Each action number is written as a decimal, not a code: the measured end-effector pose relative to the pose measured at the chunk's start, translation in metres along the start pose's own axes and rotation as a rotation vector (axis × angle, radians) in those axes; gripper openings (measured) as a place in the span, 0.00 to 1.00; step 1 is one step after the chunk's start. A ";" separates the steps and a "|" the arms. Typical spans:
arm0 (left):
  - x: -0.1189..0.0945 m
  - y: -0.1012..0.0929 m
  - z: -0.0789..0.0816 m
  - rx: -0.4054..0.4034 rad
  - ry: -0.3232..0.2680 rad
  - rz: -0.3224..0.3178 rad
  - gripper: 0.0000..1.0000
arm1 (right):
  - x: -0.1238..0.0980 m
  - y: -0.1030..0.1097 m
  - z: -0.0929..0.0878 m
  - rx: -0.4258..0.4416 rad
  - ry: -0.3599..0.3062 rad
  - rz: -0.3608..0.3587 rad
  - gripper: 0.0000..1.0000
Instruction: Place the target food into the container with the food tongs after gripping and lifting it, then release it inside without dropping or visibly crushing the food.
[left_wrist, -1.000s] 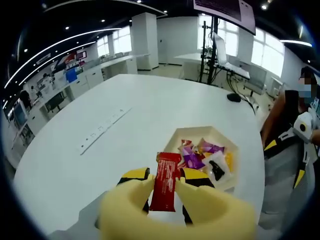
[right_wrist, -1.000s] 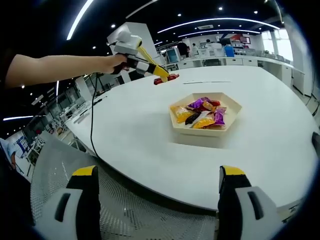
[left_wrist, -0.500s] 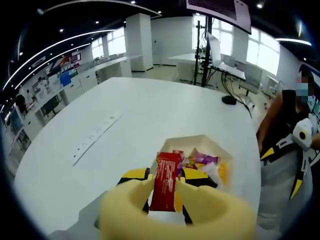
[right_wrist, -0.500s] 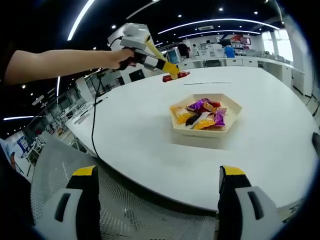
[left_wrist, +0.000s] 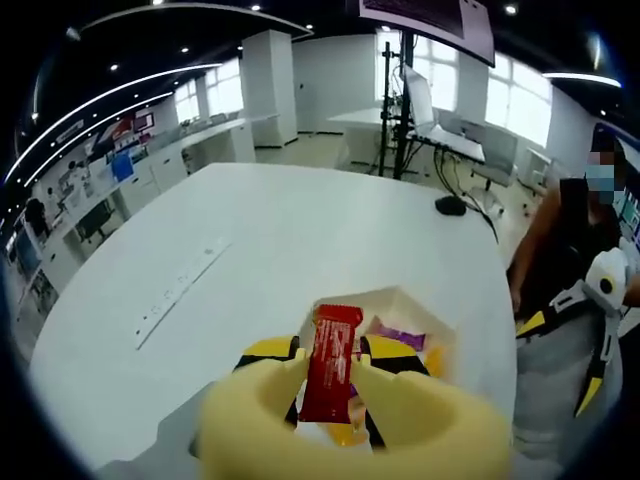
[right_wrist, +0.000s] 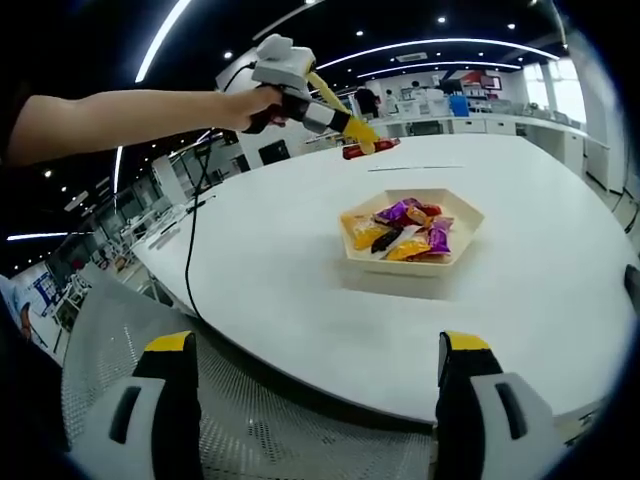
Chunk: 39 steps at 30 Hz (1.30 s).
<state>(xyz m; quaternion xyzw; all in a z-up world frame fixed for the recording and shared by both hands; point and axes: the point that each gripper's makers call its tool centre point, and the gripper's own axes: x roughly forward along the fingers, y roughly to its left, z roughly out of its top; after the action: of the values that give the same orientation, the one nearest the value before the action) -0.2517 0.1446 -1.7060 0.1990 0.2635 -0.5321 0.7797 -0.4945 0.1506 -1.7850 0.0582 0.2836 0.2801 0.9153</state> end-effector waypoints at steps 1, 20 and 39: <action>0.001 0.000 0.000 0.000 0.001 -0.002 0.21 | 0.000 0.000 0.000 0.000 0.000 0.000 1.00; 0.017 -0.023 0.014 0.005 -0.003 -0.035 0.21 | 0.000 0.000 0.001 -0.001 -0.005 0.001 1.00; 0.024 -0.035 0.026 -0.009 -0.027 -0.040 0.23 | 0.000 0.001 0.002 -0.002 -0.012 0.008 1.00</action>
<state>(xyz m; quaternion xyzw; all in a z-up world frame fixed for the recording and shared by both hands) -0.2718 0.0994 -1.7023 0.1831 0.2592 -0.5491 0.7732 -0.4943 0.1517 -1.7833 0.0603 0.2777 0.2836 0.9159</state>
